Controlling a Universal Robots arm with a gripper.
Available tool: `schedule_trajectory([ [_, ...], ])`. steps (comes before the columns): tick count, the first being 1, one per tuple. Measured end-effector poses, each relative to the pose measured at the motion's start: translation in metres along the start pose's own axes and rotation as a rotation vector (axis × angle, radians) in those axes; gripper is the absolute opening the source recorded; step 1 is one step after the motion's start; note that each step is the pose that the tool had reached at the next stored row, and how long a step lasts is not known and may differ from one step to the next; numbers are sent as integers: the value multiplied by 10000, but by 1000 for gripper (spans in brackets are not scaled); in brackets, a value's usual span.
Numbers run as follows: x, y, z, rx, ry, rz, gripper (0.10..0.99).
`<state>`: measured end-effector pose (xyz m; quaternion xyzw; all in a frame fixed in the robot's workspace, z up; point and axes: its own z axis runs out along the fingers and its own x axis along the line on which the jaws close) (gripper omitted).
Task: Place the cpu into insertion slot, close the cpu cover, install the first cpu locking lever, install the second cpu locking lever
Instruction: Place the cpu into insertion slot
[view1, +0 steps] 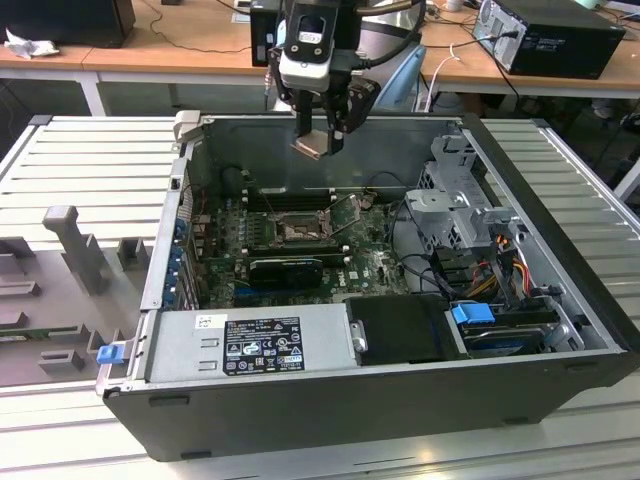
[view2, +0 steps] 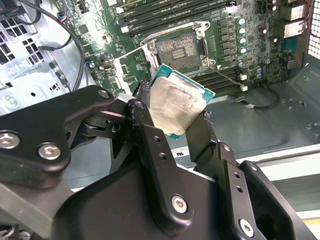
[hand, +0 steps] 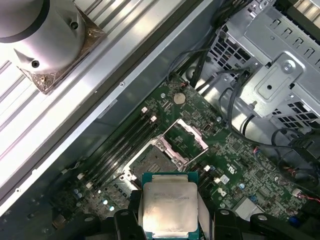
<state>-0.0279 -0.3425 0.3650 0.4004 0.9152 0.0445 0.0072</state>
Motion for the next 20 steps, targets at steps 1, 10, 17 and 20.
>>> schedule_trajectory([
  [1, 0, 0, 0, -1, -7, 73, 529],
  [10, 0, 0, 3, -19, -75, 854, 529],
  [17, 0, -1, 5, -31, -121, 1382, 529],
  [20, 0, -1, 19, -36, -142, 1616, 529],
])
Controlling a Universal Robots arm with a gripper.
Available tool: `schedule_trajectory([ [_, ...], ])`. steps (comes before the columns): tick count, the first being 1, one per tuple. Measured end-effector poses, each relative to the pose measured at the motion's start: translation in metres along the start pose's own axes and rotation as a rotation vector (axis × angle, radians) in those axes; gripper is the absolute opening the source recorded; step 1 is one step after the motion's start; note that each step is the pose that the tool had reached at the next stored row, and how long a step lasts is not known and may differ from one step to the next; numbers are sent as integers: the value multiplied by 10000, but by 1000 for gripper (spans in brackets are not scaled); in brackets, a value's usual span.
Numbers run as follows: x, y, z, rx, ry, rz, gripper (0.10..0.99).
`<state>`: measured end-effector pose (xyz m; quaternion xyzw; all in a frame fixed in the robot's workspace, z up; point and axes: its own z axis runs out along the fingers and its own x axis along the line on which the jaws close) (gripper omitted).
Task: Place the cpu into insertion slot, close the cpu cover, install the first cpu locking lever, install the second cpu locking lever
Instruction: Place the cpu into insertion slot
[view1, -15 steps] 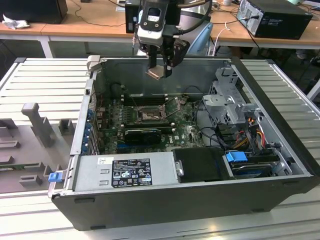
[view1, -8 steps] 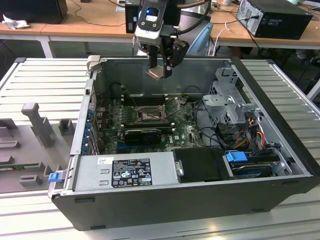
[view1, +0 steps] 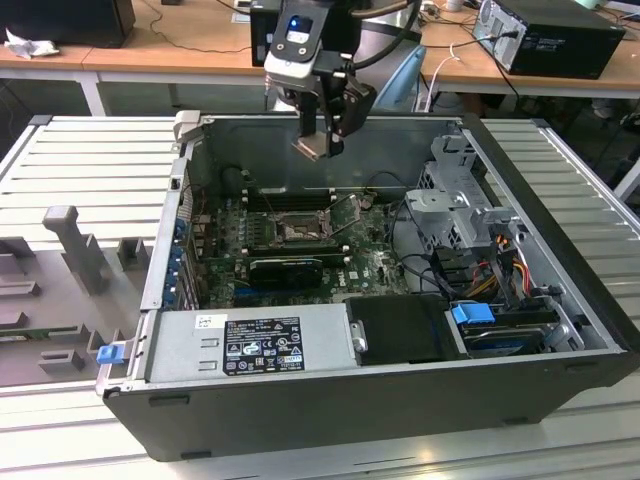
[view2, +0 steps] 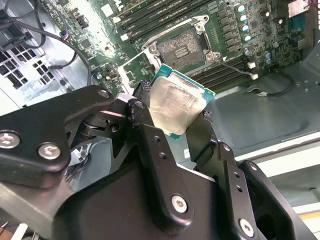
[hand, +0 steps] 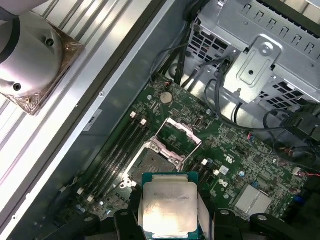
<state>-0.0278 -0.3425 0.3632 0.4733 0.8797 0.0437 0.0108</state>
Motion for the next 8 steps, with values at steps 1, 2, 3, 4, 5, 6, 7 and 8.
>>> schedule_trajectory([
  [1, 0, -1, 8, -1, -2, 24, 529],
  [2, -1, -2, 18, -1, -3, 34, 529],
  [3, -1, -3, 32, -2, -3, 43, 529],
  [4, -1, -4, 43, -2, -4, 45, 529],
  [5, -2, -5, 55, -2, -4, 49, 529],
  [6, -2, -5, 63, -2, -5, 54, 529],
  [7, -2, -6, 74, -2, -6, 69, 529],
  [8, -2, -6, 75, -1, -8, 87, 529],
])
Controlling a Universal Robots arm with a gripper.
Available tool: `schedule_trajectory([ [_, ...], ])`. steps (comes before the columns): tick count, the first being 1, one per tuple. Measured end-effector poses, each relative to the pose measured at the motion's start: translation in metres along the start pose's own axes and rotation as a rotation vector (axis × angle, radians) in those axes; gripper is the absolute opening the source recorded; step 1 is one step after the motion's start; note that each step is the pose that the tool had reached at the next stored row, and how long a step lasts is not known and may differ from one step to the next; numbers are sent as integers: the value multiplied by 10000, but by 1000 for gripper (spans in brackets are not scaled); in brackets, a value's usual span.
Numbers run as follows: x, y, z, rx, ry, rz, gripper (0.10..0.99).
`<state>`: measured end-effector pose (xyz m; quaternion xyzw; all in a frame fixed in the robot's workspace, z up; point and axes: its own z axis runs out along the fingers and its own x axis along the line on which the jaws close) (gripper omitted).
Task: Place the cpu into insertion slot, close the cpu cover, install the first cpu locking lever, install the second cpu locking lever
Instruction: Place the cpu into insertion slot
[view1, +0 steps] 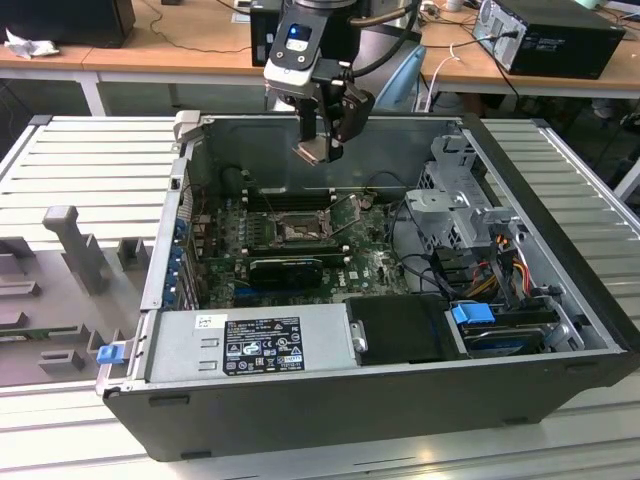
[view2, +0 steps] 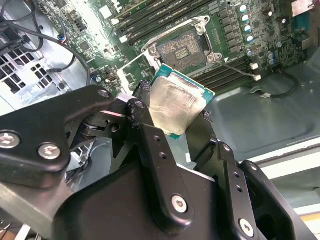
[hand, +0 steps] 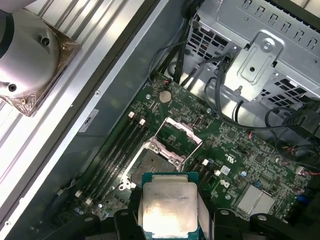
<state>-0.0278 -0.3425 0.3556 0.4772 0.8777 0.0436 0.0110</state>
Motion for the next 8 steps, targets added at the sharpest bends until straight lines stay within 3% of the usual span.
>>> schedule_trajectory([
  [4, 0, -1, 8, -11, -29, 338, 529],
  [8, -1, -2, 25, -19, -103, 1057, 529],
])
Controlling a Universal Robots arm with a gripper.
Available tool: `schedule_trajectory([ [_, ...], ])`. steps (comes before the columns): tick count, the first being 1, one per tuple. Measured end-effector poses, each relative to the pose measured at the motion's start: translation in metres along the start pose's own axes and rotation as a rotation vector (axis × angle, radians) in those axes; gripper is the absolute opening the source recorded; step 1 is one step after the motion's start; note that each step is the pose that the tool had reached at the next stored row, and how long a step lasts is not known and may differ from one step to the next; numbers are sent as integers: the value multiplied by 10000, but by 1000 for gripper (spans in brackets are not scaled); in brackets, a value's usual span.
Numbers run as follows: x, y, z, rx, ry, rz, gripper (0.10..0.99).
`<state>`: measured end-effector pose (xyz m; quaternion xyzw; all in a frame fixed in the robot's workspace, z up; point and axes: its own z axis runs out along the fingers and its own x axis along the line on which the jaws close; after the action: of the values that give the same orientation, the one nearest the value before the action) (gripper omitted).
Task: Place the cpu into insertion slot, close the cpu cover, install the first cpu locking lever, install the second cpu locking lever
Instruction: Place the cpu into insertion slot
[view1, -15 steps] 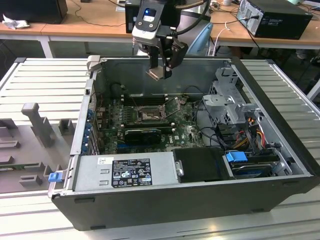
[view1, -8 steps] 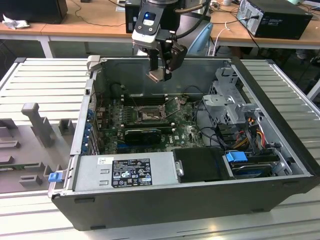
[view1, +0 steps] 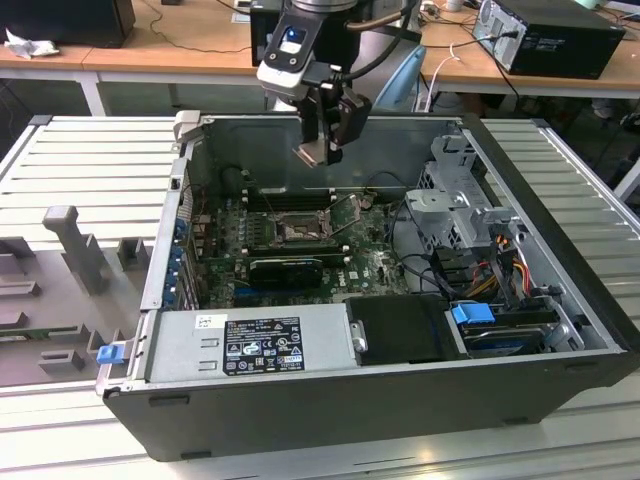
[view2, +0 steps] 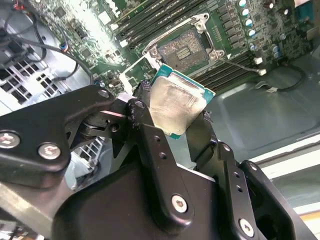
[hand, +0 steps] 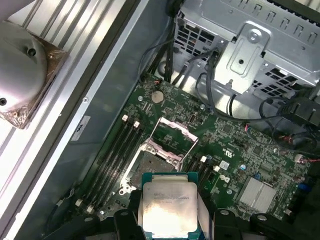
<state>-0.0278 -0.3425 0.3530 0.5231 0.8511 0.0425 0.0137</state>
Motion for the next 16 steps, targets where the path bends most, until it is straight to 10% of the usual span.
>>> schedule_trajectory([
  [16, -1, -2, 28, -48, -201, 2311, 529],
])
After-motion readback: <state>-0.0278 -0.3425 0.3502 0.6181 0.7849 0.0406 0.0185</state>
